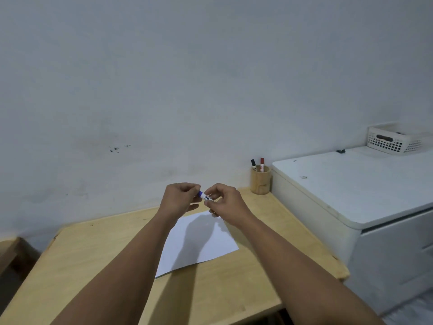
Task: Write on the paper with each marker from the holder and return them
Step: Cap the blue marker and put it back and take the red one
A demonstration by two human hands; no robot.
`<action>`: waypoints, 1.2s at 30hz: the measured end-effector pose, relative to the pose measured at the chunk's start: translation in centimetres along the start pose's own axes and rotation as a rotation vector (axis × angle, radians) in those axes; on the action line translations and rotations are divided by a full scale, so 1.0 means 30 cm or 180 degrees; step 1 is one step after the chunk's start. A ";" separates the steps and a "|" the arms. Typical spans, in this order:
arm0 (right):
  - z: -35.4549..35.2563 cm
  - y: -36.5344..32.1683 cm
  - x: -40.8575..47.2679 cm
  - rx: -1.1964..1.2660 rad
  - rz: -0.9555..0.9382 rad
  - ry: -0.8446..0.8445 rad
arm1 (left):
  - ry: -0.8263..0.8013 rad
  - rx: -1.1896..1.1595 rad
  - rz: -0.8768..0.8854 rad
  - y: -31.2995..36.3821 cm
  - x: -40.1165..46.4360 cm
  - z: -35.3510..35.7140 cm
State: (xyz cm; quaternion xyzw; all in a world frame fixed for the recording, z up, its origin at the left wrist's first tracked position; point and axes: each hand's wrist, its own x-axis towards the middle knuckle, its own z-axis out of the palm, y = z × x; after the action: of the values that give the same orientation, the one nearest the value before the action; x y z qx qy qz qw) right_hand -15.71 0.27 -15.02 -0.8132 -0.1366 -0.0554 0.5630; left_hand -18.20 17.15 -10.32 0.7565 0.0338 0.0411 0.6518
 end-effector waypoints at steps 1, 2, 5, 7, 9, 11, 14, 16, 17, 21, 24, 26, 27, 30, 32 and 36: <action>-0.034 0.024 0.019 -0.0087 0.0021 0.0050 | -0.0138 0.0098 0.0008 0.007 0.017 0.039; -0.076 0.048 0.047 -0.0260 0.0026 0.0144 | -0.0257 0.0203 0.0036 0.008 0.043 0.085; -0.253 0.104 0.144 -0.0547 0.0137 0.0787 | -0.0333 0.0510 0.0211 -0.001 0.149 0.238; -0.390 0.124 0.210 -0.0375 0.0220 0.1390 | -0.0268 0.0900 0.0368 -0.020 0.231 0.337; -0.507 0.143 0.286 -0.0128 0.0170 0.1836 | -0.0254 0.1162 0.0413 -0.046 0.309 0.427; -0.589 0.155 0.351 -0.0253 0.0042 0.2022 | -0.0258 0.1285 0.0410 -0.077 0.381 0.513; -0.650 0.198 0.441 -0.0277 0.0029 0.2001 | -0.0253 0.1403 0.0444 -0.142 0.482 0.639; -0.655 0.250 0.490 -0.0382 0.0119 0.1913 | -0.0233 0.1481 0.0497 -0.190 0.532 0.710; -0.651 0.276 0.508 -0.0470 0.0190 0.1832 | -0.0216 0.1499 0.0525 -0.207 0.546 0.741; -0.624 0.354 0.557 -0.0614 0.0584 0.1544 | 0.0005 0.1345 0.0669 -0.245 0.577 0.828; -0.624 0.375 0.600 -0.0440 0.0733 0.1691 | 0.0113 0.1316 0.0738 -0.259 0.593 0.859; -0.635 0.373 0.627 -0.0762 0.0841 0.1497 | 0.0136 0.1345 0.0784 -0.270 0.600 0.863; -0.639 0.371 0.639 -0.1021 0.0904 0.1294 | 0.0147 0.1352 0.0798 -0.273 0.602 0.861; -0.642 0.374 0.674 -0.1554 0.1052 0.0848 | 0.0173 0.1386 0.0805 -0.276 0.604 0.856; -0.645 0.374 0.689 -0.1657 0.1131 0.0758 | 0.0171 0.1420 0.0794 -0.272 0.604 0.859; -0.652 0.366 0.680 -0.1615 0.1143 0.0799 | 0.0108 0.1472 0.0737 -0.263 0.603 0.866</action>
State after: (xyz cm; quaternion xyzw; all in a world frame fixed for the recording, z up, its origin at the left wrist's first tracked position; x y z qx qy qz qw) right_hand 8.16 -18.29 -12.89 -0.9254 0.0975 -0.0872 0.3558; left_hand 2.56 -5.33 -21.61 0.8835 -0.0336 0.1194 0.4517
